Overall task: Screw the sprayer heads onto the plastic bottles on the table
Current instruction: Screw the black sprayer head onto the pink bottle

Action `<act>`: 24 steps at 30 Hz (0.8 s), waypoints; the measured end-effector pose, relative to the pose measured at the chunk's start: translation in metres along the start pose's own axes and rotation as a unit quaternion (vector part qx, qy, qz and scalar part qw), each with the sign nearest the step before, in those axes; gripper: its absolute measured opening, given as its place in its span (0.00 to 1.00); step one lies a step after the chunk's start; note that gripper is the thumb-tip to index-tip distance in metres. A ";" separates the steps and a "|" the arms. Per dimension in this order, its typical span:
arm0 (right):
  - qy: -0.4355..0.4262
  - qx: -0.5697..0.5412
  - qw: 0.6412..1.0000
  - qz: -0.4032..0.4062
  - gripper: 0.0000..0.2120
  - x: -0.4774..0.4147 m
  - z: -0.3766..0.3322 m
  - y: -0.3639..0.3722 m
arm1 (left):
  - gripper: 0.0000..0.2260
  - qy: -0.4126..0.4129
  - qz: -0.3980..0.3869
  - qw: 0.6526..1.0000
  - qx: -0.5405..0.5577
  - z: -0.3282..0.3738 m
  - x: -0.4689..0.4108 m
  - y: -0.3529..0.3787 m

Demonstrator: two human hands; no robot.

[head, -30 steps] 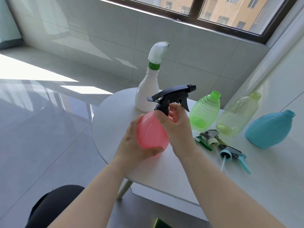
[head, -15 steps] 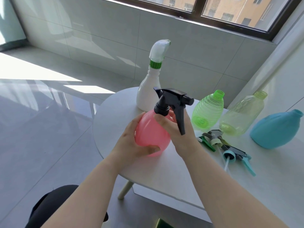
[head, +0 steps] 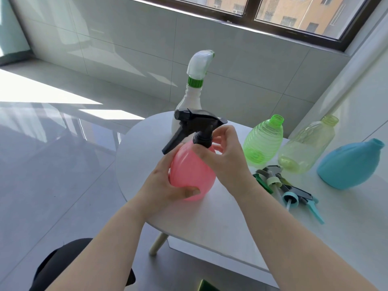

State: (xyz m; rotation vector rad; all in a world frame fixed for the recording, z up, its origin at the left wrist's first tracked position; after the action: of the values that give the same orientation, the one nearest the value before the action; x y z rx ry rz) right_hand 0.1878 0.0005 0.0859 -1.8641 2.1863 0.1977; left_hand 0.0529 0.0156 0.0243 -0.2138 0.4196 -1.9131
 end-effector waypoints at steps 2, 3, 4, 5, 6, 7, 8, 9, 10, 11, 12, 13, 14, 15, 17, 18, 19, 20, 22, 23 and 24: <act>0.014 -0.007 0.999 -0.039 0.16 0.001 -0.002 0.000 | 0.37 0.007 -0.004 1.000 0.006 0.000 0.001 0.000; 0.018 -0.024 0.998 -0.060 0.15 0.001 -0.004 -0.001 | 0.36 0.009 -0.005 1.000 0.005 0.000 0.001 0.000; 0.022 -0.048 0.996 -0.076 0.14 0.001 -0.006 -0.004 | 0.36 0.010 -0.006 1.000 0.002 0.000 0.001 -0.001; 0.021 -0.066 0.994 -0.086 0.12 0.000 -0.008 -0.007 | 0.36 0.011 -0.006 1.000 0.000 0.000 0.000 0.000; 0.017 -0.068 0.994 -0.087 0.11 0.000 -0.010 -0.011 | 0.36 0.010 -0.006 1.000 -0.002 0.000 0.000 0.000; 0.014 -0.056 0.995 -0.083 0.12 -0.001 -0.011 -0.013 | 0.36 0.008 -0.005 1.000 -0.003 0.000 0.000 -0.001; 0.015 -0.041 0.996 -0.073 0.11 -0.002 -0.011 -0.014 | 0.36 0.007 -0.005 1.000 -0.006 0.000 0.000 -0.001; 0.016 -0.028 0.998 -0.059 0.11 -0.003 -0.011 -0.014 | 0.36 0.006 -0.004 1.000 -0.009 0.000 0.000 -0.001; 0.016 -0.012 0.999 -0.049 0.11 -0.003 -0.011 -0.013 | 0.36 0.005 -0.005 1.000 -0.010 0.001 0.000 -0.001; 0.011 0.007 0.999 -0.041 0.12 -0.003 -0.011 -0.012 | 0.36 0.005 -0.005 1.000 -0.007 0.001 0.000 -0.001; 0.005 0.025 0.999 -0.040 0.14 -0.004 -0.010 -0.011 | 0.36 0.004 -0.006 1.000 -0.002 0.001 0.000 -0.001; 0.004 0.037 0.998 -0.048 0.15 -0.005 -0.010 -0.010 | 0.36 0.005 -0.007 1.000 0.003 0.001 0.000 -0.001; 0.012 0.040 0.997 -0.068 0.17 -0.005 -0.011 -0.010 | 0.36 0.006 -0.007 1.000 0.005 0.001 0.001 -0.001; 0.020 0.034 0.995 -0.091 0.19 -0.005 -0.012 -0.010 | 0.36 0.008 -0.007 1.000 0.004 0.001 0.001 -0.001; 0.035 0.006 0.991 -0.130 0.16 -0.006 -0.015 -0.011 | 0.37 0.010 -0.006 1.000 0.002 0.002 0.001 -0.001; 0.036 -0.003 0.990 -0.133 0.12 -0.006 -0.017 -0.011 | 0.37 0.010 -0.005 1.000 0.002 0.002 0.001 -0.001; 0.032 -0.004 0.992 -0.123 0.12 -0.006 -0.017 -0.011 | 0.37 0.009 -0.003 1.000 0.002 0.002 0.001 -0.001; 0.026 -0.006 0.993 -0.112 0.13 -0.005 -0.017 -0.010 | 0.37 0.009 -0.001 1.000 0.002 0.003 0.001 0.000; 0.012 -0.002 0.996 -0.092 0.14 -0.004 -0.015 -0.007 | 0.36 0.012 0.004 1.000 0.004 0.003 0.002 0.000; 0.008 0.002 0.997 -0.080 0.14 -0.003 -0.014 -0.005 | 0.36 0.014 0.005 1.000 0.006 0.003 0.002 0.000; 0.007 0.003 0.998 -0.067 0.13 -0.002 -0.013 -0.003 | 0.36 0.015 0.006 1.000 0.008 0.002 0.002 0.000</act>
State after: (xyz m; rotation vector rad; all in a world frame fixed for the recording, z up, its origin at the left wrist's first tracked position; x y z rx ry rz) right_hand 0.1894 -0.0016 0.0991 -2.0062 2.0581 0.1530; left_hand 0.0527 0.0129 0.0265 -0.1722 0.4237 -1.9100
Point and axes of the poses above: each hand's wrist, its own x-axis away from the middle knuckle, its own y-axis out of the palm, z = x × y, the point moved 1 cm from there along -x, towards the middle knuckle, and after that the axes turned 10 degrees about -x, right-handed, at the moved point
